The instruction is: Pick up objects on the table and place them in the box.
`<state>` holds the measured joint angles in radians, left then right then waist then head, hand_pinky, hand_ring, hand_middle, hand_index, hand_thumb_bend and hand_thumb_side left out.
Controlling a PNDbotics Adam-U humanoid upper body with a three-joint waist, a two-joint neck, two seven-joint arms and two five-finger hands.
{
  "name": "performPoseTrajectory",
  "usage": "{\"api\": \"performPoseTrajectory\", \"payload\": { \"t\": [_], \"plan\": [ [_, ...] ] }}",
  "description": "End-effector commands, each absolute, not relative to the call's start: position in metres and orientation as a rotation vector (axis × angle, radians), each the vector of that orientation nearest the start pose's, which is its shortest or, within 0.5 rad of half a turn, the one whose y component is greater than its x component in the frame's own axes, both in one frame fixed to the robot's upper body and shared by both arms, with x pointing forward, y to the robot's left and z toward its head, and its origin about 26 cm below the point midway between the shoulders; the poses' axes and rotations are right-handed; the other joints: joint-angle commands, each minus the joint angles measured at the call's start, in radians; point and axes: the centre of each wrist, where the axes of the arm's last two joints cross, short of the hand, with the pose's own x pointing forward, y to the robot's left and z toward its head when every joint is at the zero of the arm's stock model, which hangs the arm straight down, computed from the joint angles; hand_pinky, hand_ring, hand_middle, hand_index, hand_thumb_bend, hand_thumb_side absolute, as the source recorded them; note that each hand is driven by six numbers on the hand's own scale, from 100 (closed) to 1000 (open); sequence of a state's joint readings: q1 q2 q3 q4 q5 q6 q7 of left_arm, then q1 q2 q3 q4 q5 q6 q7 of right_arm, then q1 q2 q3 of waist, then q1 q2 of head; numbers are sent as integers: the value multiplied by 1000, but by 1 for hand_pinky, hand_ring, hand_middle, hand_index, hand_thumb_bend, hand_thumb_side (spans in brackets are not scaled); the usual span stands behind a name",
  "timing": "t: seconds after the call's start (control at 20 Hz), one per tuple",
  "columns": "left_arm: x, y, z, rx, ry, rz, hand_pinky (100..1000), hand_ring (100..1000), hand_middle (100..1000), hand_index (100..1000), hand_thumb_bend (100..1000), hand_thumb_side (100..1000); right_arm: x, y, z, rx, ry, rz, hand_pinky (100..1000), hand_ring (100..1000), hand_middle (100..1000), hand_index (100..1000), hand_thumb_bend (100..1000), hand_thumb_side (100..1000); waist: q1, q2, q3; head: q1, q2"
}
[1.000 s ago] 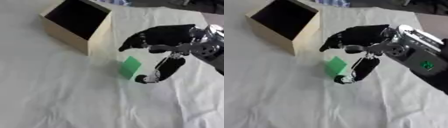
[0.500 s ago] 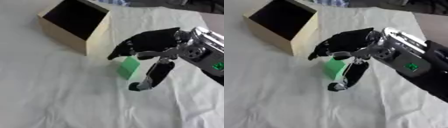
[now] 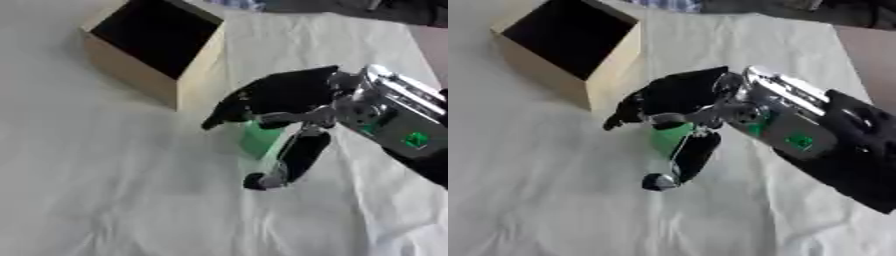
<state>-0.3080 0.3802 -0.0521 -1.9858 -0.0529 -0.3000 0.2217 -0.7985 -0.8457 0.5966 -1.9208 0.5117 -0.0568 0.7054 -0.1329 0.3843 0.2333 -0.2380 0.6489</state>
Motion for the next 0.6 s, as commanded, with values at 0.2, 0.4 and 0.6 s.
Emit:
{"api": "performPoseTrajectory", "payload": {
  "t": [0.2,0.4,0.6],
  "plan": [
    [300,254,207,221,-2625,-300,589,724,765,812,245,582,332,-199,261,867,1842,-2881,852,897,848,982,358,515,4,-9,12,-11,-17],
    [300,253,207,216,-2623,-304,588,724,766,811,240,584,341,-205,254,891,1842,-2894,844,889,840,971,338,500,4,-1,20,-15,-21],
    [300,254,206,222,-2616,-308,588,724,766,811,239,586,344,-212,254,904,1833,-2896,839,884,836,966,310,465,5,2,18,-15,-19]
  ]
}}
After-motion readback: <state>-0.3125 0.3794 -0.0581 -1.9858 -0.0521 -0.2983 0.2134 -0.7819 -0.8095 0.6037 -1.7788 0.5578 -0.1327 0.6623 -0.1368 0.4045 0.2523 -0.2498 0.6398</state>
